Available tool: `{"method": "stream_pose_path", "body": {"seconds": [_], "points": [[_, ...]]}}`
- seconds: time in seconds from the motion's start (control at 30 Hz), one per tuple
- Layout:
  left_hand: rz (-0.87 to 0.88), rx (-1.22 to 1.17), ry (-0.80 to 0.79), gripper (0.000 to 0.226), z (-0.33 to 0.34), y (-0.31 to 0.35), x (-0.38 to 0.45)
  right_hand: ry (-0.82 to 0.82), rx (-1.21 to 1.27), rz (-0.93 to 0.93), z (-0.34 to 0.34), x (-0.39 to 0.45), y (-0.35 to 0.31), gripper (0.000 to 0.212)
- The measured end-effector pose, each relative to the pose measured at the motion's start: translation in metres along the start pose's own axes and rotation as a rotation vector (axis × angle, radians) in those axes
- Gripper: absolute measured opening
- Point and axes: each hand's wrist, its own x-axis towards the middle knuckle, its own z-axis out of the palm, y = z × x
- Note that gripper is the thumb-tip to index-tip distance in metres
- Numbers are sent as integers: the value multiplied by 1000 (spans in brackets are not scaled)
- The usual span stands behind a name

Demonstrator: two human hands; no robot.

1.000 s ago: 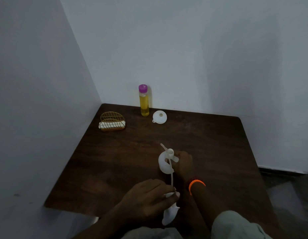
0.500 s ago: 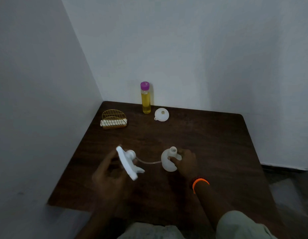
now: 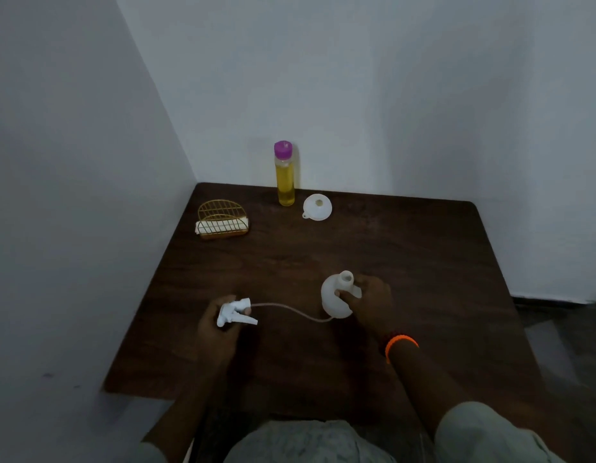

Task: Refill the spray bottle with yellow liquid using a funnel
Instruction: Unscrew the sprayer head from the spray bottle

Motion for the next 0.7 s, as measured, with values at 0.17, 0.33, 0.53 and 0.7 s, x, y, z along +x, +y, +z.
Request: {"method": "stream_pose_path", "body": {"seconds": [0.17,0.33,0.53,0.7], "points": [[16,156,-173,43,-8,-24,20,14,-33,21,3,0,0,69],[242,471,-317,42,-12,-58,41,27,-56,24,1,-3,-4,55],[455,508,-327,63,-12,-102,50,33,-43,49,0,-7,-12,55],[564,464,-387,39,-10,-96,38,4,-66,84,3,-9,-17,63]]}}
